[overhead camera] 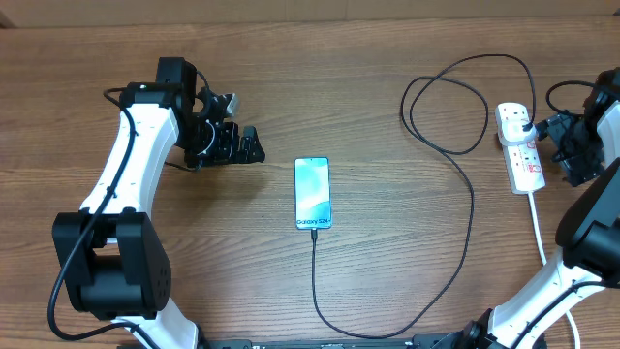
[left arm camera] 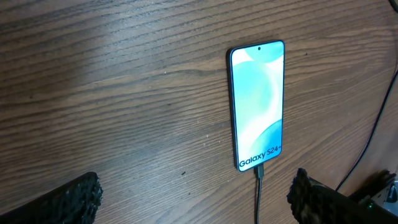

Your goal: Plug charger to phone and switch on socket

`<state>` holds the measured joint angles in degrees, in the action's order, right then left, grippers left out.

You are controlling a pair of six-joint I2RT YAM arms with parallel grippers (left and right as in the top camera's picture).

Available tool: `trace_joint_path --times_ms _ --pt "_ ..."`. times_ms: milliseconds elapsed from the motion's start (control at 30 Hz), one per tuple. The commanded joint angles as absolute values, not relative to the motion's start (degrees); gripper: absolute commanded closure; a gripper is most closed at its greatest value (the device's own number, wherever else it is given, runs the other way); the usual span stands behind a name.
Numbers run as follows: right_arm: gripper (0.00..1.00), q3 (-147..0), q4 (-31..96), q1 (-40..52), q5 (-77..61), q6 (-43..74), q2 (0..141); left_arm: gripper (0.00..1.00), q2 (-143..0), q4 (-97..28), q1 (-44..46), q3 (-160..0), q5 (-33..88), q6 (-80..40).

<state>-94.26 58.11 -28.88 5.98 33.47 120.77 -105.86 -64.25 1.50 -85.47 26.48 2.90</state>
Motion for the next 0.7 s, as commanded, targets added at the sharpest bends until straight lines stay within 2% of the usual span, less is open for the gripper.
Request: trace_joint_path --times_ms 0,667 --pt "0.0 -94.1 58.3 -28.8 5.4 32.9 122.0 0.0 -104.6 -64.2 1.5 -85.6 26.4 2.2" --pt "0.0 -93.3 60.3 -26.0 4.4 32.5 123.9 0.0 -104.6 -64.2 1.5 -85.6 26.4 2.2"
